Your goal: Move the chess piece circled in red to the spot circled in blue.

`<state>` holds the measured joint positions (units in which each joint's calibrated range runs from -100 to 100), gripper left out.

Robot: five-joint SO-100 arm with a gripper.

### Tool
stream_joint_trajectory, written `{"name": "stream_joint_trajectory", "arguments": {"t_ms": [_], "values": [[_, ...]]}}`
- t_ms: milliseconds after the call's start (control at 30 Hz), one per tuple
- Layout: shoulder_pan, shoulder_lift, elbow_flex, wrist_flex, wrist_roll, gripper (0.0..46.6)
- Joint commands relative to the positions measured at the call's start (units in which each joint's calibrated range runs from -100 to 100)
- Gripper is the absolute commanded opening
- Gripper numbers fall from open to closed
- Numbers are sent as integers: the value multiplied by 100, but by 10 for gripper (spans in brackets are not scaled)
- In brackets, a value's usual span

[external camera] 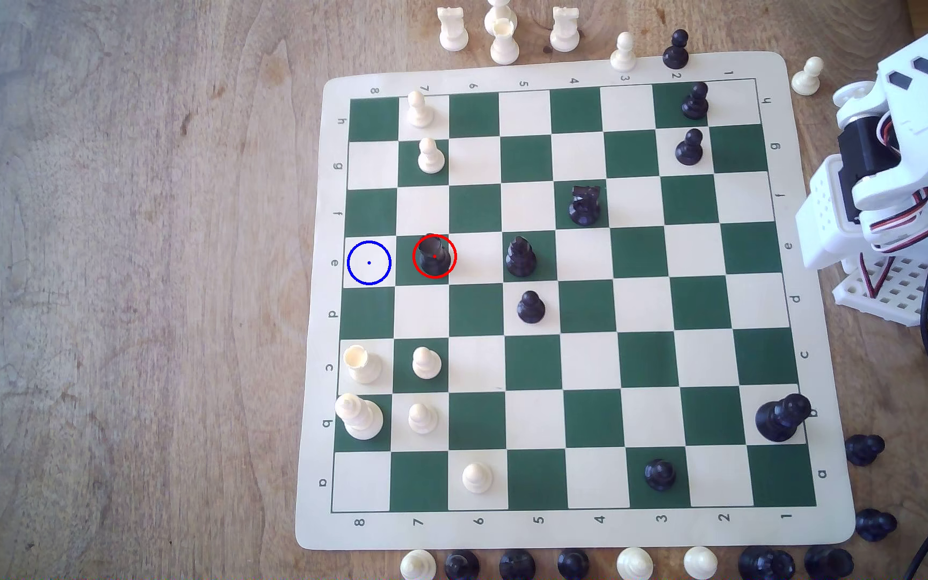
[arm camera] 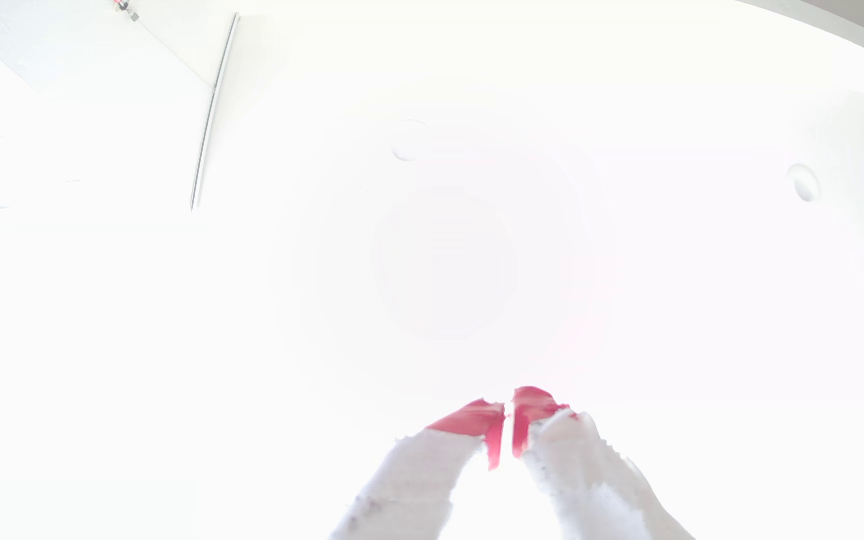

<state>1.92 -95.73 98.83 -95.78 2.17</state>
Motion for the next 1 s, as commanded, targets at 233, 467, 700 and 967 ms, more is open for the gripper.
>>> {"name": "stream_joint_trajectory", "arguments": {"t_ms": [233, 467, 700, 967], "values": [[39, -11, 117, 389, 127, 2], [109, -11, -73, 2657, 127, 2], [141, -11, -1242, 7129, 93, 2], [383, -3, -2095, 9971, 78, 2]]}}
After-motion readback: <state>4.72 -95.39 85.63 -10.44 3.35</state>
